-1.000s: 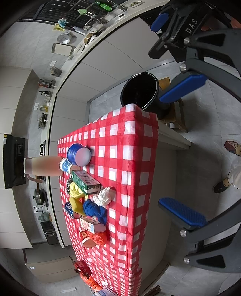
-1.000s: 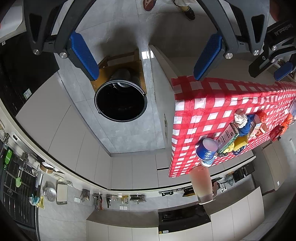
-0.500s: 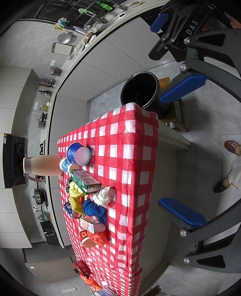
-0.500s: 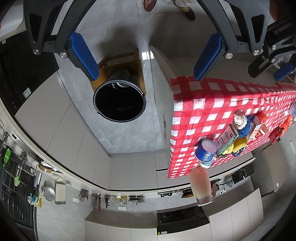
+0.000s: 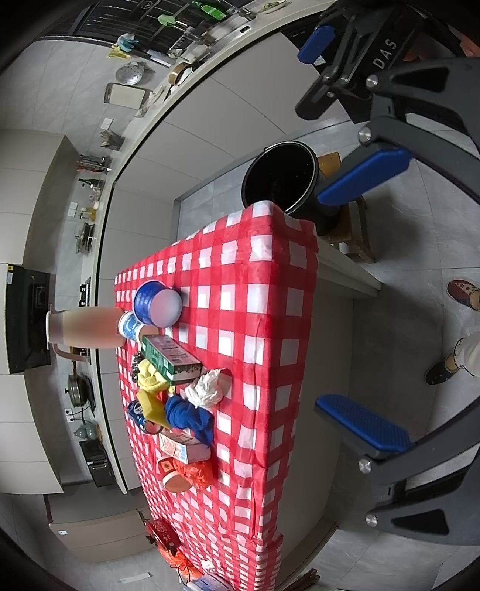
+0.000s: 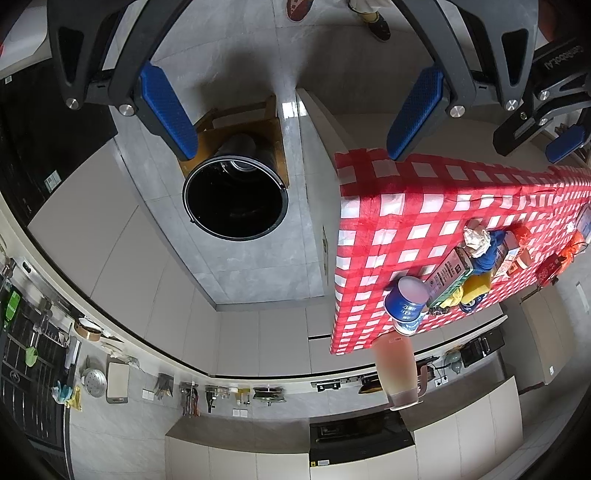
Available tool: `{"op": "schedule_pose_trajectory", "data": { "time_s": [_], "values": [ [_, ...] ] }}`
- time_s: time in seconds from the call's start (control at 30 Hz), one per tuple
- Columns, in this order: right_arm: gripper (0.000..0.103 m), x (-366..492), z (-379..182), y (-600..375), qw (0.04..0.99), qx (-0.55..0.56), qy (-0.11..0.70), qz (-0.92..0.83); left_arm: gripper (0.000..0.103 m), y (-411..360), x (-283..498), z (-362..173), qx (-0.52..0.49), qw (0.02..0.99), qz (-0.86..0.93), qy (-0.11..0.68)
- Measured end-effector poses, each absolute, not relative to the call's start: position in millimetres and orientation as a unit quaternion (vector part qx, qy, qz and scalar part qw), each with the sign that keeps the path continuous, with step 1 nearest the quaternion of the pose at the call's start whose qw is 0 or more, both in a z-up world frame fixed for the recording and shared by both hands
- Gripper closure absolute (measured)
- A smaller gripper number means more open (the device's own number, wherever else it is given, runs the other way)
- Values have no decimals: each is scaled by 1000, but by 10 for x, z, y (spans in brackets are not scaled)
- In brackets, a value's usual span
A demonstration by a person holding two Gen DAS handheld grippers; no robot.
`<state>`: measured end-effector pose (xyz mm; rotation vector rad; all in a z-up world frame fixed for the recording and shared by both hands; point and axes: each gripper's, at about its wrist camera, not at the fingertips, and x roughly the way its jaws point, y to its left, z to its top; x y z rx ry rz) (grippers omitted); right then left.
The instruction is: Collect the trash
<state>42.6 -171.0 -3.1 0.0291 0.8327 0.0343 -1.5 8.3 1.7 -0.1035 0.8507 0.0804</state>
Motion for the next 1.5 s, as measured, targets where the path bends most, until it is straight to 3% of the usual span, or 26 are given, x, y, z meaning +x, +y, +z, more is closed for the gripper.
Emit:
{"op": "schedule_pose_trajectory", "data": {
  "time_s": [1.5],
  "values": [
    [0,874,-35,-1498,918,11,391,63,0,479,292,35,-58,906,97,408]
  ]
}}
